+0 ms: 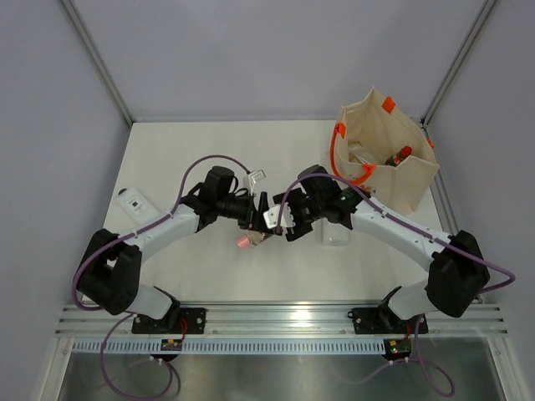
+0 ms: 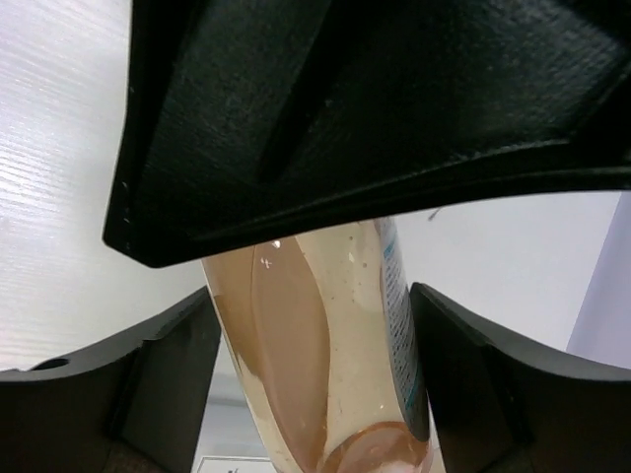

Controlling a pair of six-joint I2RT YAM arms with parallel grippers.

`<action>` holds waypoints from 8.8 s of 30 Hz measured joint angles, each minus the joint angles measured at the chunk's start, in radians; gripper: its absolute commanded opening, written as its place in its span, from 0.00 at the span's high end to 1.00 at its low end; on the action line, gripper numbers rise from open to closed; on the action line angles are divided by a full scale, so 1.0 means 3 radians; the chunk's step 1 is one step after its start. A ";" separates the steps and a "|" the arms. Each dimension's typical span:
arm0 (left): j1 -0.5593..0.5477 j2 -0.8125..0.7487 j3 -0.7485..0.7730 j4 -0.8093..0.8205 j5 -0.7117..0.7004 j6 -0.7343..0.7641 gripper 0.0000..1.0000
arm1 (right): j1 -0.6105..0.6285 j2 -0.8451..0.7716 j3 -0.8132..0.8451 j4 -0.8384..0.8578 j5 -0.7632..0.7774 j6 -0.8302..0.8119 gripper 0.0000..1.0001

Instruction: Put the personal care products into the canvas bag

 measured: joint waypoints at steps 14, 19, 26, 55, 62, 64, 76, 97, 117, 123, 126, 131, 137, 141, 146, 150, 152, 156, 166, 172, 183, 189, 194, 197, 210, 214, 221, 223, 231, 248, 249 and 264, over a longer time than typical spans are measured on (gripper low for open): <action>0.0006 -0.0038 0.0137 -0.0156 0.0089 0.0048 0.01 | 0.0027 -0.0261 -0.0150 0.0081 -0.0009 0.0140 0.85; 0.0182 -0.0172 0.0331 -0.0421 0.0064 0.0237 0.01 | 0.0027 -0.0390 -0.0238 0.0051 -0.0056 0.0234 0.92; 0.0581 -0.0561 0.0543 -0.0852 -0.0398 0.0628 0.01 | 0.0003 -0.0498 -0.0387 -0.0216 -0.0093 0.0539 1.00; 0.1083 -0.2435 -0.0207 -0.1429 -0.3184 0.0417 0.01 | -0.3304 -0.0209 0.1839 -0.0121 -0.0955 0.2845 1.00; 0.1092 -0.2519 -0.0320 -0.1464 -0.3638 0.0203 0.01 | -0.3328 0.0198 0.1651 -0.0301 -0.0991 0.2865 1.00; 0.1101 -0.2438 -0.0320 -0.1480 -0.3721 0.0149 0.01 | -0.3297 0.0366 0.1639 -0.0327 -0.0992 0.2890 0.99; 0.1768 -0.1699 -0.0173 -0.1830 -0.4086 -0.0515 0.02 | -0.3161 0.0833 0.1678 -0.0388 -0.0538 0.3231 0.01; 0.2827 0.0526 0.0838 -0.1915 -0.3911 -0.0149 0.01 | -0.2117 -0.0465 0.1287 -0.0448 -0.1666 0.3029 0.00; 0.2937 0.1447 0.1197 -0.1612 -0.3330 0.0384 0.60 | -0.1696 -0.0141 0.0624 -0.0261 -0.1998 0.3061 0.01; 0.2981 0.1214 0.0946 -0.1438 -0.2846 0.0482 0.99 | -0.1696 -0.0235 0.0490 -0.0097 -0.1976 0.3115 0.01; 0.2876 0.0985 0.0697 -0.1358 -0.2415 0.0530 1.00 | -0.1696 -0.0408 0.0308 0.0150 -0.1887 0.3263 0.00; 0.2238 0.0451 0.0327 -0.1068 -0.1714 0.0553 1.00 | -0.1690 -0.0348 0.0401 0.0184 -0.2013 0.3543 0.21; 0.1104 -0.0201 0.0028 -0.0189 -0.0909 0.0308 1.00 | -0.1512 -0.0039 0.0483 0.0197 -0.1701 0.4134 0.02; 0.0446 -0.0282 -0.0011 0.0392 -0.0673 0.0131 1.00 | -0.1333 -0.0046 0.0354 0.0412 -0.1245 0.4891 0.01; 0.0037 -0.0256 -0.0060 0.0702 -0.0682 0.0043 1.00 | -0.1040 -0.0128 0.0276 0.0514 -0.0359 0.5748 0.00; -0.0051 -0.0195 -0.0085 0.0816 -0.0755 -0.0013 1.00 | -0.0904 -0.0175 0.0276 0.0551 -0.0052 0.6161 0.00; -0.0079 -0.0178 -0.0085 0.0824 -0.0815 -0.0023 1.00 | -0.0867 -0.0174 0.0272 0.0590 0.0072 0.6287 0.01; -0.0165 -0.0153 -0.0085 0.0828 -0.0893 -0.0024 1.00 | -0.0772 -0.0139 0.0286 0.0621 0.0207 0.6394 0.01; -0.0276 -0.0134 -0.0099 0.0806 -0.1172 -0.0006 0.71 | -0.0635 0.0259 0.0501 0.0551 0.0320 0.6508 0.69; -0.0310 -0.0139 -0.0106 0.0837 -0.1225 -0.0033 0.01 | -0.0631 0.0234 0.0501 0.0535 0.0320 0.6401 1.00; -0.0287 -0.0851 0.0001 0.0643 -0.1300 0.0275 0.01 | -0.1043 0.0086 0.0928 0.0079 -0.0083 0.5520 1.00; -0.0287 -0.1464 0.0052 0.0299 -0.1582 0.0624 0.01 | -0.1882 0.0093 0.1635 -0.0198 -0.0324 0.5100 1.00; -0.0287 -0.1738 -0.0165 0.0169 -0.1850 0.0696 0.01 | -0.2305 0.0165 0.2417 -0.0338 -0.0229 0.4754 1.00; -0.0287 -0.1765 -0.0306 0.0098 -0.2054 0.0615 0.01 | -0.2393 0.0327 0.2874 -0.0451 0.0118 0.4287 1.00; -0.0289 -0.1293 -0.0427 0.0262 -0.2023 0.0380 0.01 | -0.2399 0.1841 0.4126 -0.2085 0.0640 0.2612 1.00; -0.0338 -0.1086 -0.0421 0.0412 -0.1876 0.0354 0.01 | -0.2377 0.1836 0.4084 -0.2132 0.0662 0.2457 0.86; -0.0518 -0.0734 -0.0355 0.0553 -0.1785 0.0355 0.01 | -0.2365 0.1859 0.3914 -0.2070 0.0725 0.2374 0.65; -0.0559 -0.0657 -0.0355 0.0617 -0.1780 0.0354 0.01 | -0.2372 0.1948 0.3911 -0.2146 0.0769 0.2374 0.55; -0.0668 -0.0445 -0.0356 0.0792 -0.1841 0.0364 0.01 | -0.2459 0.2193 0.3735 -0.2252 0.0978 0.2419 0.12; -0.0759 -0.0315 -0.0289 0.0801 -0.2216 0.0244 0.01 | -0.2647 0.1503 0.3938 -0.2178 0.0549 0.2523 0.01; -0.0786 -0.0296 -0.0267 0.0792 -0.2241 0.0233 0.01 | -0.2672 0.1489 0.3955 -0.2163 0.0500 0.2547 0.00; -0.1264 0.0453 0.0374 0.0497 -0.2687 -0.0018 0.01 | -0.2819 0.0521 0.2647 -0.1568 -0.0825 0.2993 0.01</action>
